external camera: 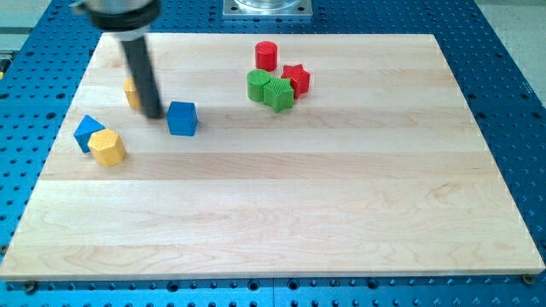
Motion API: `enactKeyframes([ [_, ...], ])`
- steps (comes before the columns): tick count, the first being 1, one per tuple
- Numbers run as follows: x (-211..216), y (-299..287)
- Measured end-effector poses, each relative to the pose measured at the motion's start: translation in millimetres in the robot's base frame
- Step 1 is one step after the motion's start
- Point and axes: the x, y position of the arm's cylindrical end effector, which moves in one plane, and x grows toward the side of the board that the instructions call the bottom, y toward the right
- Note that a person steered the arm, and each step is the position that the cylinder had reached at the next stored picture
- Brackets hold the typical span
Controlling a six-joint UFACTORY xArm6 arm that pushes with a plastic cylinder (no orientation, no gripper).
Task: Push heart into green circle
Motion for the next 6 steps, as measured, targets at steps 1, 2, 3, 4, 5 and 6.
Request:
enactKeyframes([
  [1, 16, -73],
  [2, -23, -24],
  [3, -34, 80],
  [4, -50, 24],
  [5, -77, 43],
  [6, -79, 130],
])
